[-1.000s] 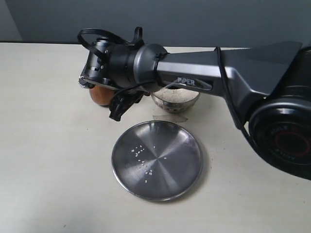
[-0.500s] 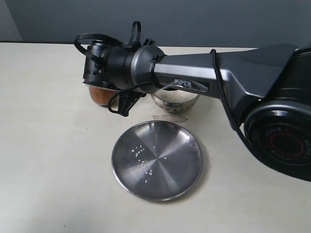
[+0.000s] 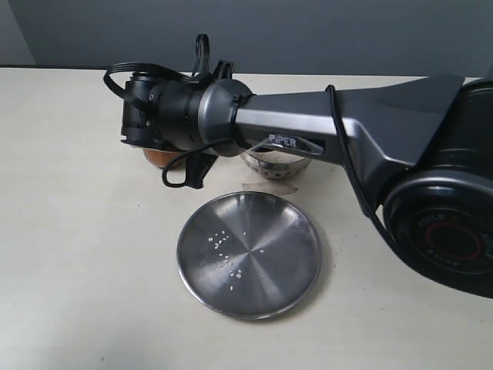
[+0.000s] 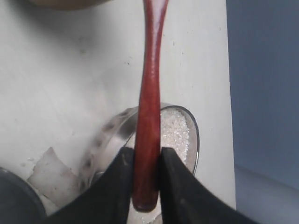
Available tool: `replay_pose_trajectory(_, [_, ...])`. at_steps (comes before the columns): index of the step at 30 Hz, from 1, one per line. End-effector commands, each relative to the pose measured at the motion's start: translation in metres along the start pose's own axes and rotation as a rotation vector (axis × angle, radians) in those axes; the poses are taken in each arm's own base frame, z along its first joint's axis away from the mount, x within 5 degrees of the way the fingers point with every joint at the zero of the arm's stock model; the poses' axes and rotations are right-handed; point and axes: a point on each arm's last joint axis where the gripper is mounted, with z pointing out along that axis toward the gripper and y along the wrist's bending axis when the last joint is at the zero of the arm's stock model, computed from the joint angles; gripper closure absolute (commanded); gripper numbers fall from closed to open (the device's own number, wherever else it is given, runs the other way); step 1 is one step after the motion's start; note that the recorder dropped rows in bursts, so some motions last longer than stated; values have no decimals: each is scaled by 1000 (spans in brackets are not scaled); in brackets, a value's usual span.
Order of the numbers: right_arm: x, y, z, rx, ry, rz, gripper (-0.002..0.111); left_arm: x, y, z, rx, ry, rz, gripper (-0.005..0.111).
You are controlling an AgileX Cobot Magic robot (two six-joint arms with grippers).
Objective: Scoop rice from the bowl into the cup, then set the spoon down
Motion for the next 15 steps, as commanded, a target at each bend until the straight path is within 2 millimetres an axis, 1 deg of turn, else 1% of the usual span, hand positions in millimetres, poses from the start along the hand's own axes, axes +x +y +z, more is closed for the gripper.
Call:
replay_pose_trajectory(1, [2,-7,-2,47,28,-22,109,1,0,0,0,-4,4,106])
replay_pose_trajectory(15, [5,-9,-2,73,62,-98,109,1,0,0,0,-4,4,106])
